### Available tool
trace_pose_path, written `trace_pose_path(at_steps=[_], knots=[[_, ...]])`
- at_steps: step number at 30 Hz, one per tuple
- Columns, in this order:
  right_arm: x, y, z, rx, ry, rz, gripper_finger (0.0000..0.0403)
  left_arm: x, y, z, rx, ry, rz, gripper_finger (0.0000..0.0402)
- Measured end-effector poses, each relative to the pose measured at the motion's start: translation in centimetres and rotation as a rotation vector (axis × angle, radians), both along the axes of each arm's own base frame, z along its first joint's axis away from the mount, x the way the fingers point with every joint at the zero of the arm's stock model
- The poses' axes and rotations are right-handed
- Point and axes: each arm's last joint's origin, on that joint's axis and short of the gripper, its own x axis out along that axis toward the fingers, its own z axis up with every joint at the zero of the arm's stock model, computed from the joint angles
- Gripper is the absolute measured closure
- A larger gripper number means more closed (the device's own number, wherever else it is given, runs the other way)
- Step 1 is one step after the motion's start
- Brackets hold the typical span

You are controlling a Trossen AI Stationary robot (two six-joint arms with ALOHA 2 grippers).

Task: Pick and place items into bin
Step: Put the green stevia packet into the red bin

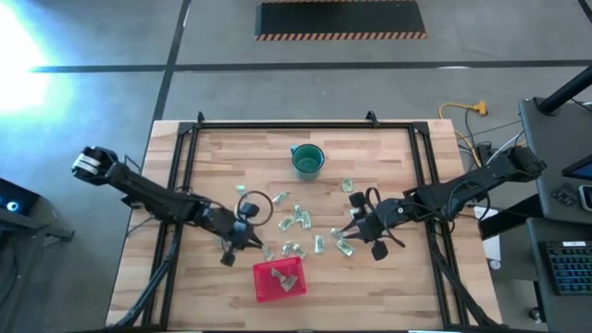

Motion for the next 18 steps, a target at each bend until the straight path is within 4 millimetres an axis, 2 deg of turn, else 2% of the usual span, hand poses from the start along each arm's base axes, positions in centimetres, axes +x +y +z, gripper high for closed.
trace_pose_path(at_steps=[8,18], knots=[[0.0,0.0,0.0,0.011,0.004,-0.007,0.0335,3.4,-1.6,0.2,-0.005,0.022,-0.124,0.0400],[0.0,0.0,-0.1,0.015,0.012,-0.011,0.0335,7.2,-3.2,-1.2,0.003,0.101,-0.193,0.0400]])
